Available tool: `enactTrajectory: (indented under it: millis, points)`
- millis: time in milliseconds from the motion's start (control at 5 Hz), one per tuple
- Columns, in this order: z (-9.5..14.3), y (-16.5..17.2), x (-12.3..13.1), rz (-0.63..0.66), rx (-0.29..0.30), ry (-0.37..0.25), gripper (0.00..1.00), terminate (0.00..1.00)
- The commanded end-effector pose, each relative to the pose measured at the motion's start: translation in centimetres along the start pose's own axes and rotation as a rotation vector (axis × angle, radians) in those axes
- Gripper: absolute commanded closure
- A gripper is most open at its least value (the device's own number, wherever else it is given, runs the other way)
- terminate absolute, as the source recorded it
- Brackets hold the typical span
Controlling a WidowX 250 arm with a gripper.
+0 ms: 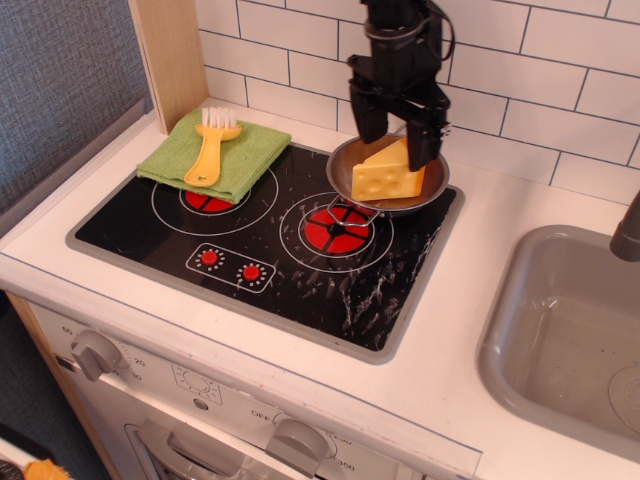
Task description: Place the cheese wedge between the burners
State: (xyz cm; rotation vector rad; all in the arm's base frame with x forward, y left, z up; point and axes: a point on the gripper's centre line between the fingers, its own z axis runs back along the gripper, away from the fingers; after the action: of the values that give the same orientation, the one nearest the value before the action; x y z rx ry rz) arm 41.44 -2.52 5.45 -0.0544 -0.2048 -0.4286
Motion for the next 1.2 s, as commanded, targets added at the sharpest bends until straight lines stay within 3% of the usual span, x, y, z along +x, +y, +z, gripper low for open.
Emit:
enactTrajectory:
  millis: [0,400,600,1000]
  points:
    - [1.3,-1.1,0.8,-0.028,0.002,-0.014,0.0,0.0]
    - [-0.9,-1.8,0.8,-0.049,-0.003,0.04,0.0,0.0]
    - [-1.8,-1.7,0.4,-0.041,-0.009,0.063,1.0,0.0]
    - [0.4,-1.2,0.7,0.015,0.016,0.018,1.0,0.0]
